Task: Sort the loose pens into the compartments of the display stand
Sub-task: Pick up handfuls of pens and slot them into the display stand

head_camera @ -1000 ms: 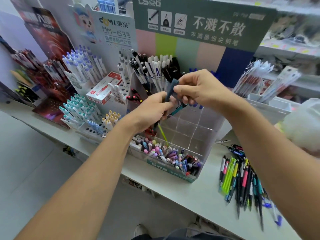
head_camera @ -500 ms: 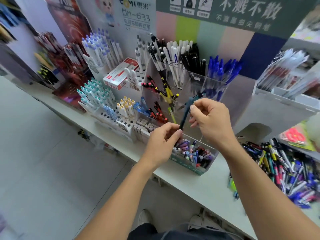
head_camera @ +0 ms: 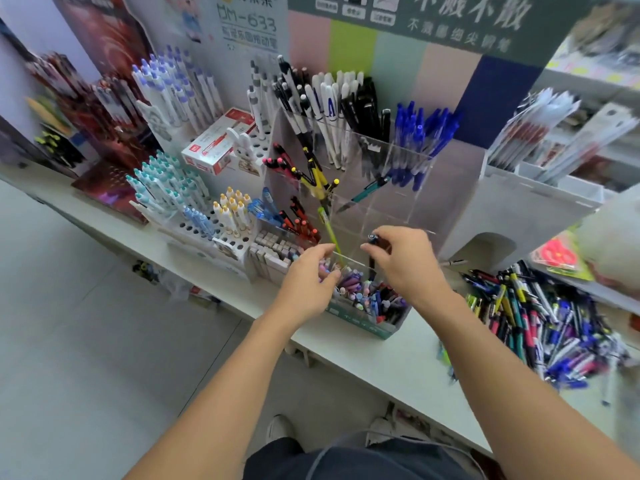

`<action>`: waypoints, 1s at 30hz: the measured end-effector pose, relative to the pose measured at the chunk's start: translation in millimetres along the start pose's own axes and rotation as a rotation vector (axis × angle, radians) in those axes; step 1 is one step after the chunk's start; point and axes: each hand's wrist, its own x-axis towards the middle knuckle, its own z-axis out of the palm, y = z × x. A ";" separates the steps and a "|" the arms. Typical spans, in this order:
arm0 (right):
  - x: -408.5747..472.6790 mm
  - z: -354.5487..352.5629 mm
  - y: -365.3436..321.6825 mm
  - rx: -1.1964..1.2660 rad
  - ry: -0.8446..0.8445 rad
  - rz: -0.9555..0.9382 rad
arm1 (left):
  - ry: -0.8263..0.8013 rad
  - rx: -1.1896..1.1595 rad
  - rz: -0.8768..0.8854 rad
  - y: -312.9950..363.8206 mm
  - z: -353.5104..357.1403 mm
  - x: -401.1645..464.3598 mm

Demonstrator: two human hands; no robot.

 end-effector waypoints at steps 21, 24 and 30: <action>-43.5 -66.5 26.9 0.317 0.177 0.138 | 0.081 -0.220 0.133 73.3 23.1 15.4; -47.8 -86.8 52.4 0.335 0.253 0.195 | -0.045 -0.224 0.177 104.4 47.2 13.9; -99.5 -85.0 150.7 0.180 0.326 0.653 | -0.362 -0.123 0.054 101.4 142.0 4.2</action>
